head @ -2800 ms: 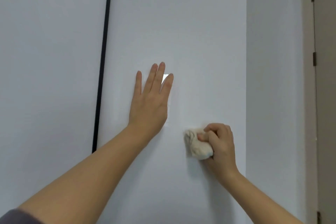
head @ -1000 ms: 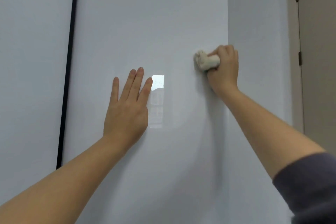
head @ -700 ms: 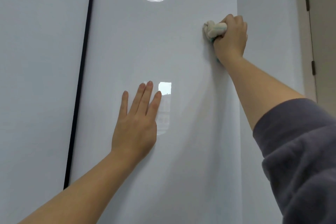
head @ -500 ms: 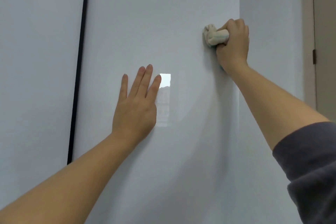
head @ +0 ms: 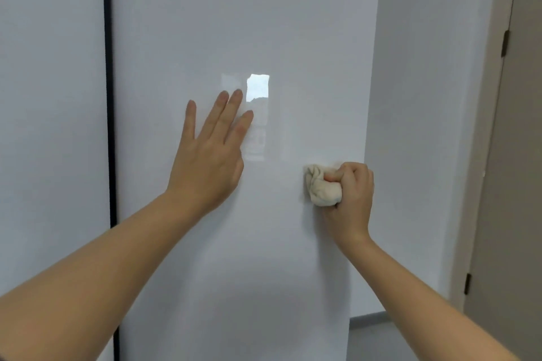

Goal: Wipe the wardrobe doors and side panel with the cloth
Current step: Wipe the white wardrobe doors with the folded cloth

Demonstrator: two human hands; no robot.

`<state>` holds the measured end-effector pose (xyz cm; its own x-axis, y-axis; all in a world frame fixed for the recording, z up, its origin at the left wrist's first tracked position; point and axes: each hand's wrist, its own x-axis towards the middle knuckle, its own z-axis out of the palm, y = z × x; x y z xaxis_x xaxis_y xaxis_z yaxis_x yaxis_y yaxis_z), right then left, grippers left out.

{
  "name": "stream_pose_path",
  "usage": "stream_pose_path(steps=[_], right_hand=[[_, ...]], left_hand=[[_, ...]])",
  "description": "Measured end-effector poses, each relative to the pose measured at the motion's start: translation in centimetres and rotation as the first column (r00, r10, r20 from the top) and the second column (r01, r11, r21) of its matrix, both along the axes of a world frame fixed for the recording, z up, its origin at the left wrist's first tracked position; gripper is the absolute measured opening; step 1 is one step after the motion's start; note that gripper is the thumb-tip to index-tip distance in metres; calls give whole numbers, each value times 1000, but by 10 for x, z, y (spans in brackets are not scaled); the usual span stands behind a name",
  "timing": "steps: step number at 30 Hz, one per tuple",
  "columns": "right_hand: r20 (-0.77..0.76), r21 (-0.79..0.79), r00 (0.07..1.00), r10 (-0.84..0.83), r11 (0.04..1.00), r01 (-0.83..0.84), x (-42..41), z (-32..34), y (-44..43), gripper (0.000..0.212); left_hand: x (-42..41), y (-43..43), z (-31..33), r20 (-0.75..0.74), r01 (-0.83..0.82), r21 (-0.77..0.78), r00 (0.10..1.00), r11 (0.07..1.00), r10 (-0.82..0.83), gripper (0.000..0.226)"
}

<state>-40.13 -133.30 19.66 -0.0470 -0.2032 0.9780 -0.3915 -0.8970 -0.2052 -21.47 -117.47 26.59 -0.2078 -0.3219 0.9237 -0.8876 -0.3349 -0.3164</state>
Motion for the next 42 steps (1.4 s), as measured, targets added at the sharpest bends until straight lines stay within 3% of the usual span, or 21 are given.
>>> stream_pose_path(steps=[7, 14, 26, 32, 40, 42], right_hand=[[32, 96, 999, -20, 995, 17, 6, -2, 7, 31], [84, 138, 996, 5, 990, -17, 10, 0, 19, 25], [77, 101, 995, -63, 993, 56, 9, -4, 19, 31], [79, 148, 994, -80, 987, 68, 17, -41, 28, 40], [-182, 250, 983, 36, 968, 11, 4, -122, 50, 50], [-118, 368, 979, 169, 923, -115, -4, -118, 59, 50]], left_hand=[[25, 17, -16, -23, -104, 84, 994, 991, 106, 62], [34, 25, -22, 10, -105, 133, 994, 986, 104, 63], [42, 19, -26, 57, -77, 81, 996, 994, 73, 65], [42, 21, -25, 62, -84, 82, 995, 993, 79, 64], [28, 28, -40, -26, -84, 166, 996, 982, 89, 65], [16, 34, -68, 15, -55, 231, 998, 971, 53, 63]])
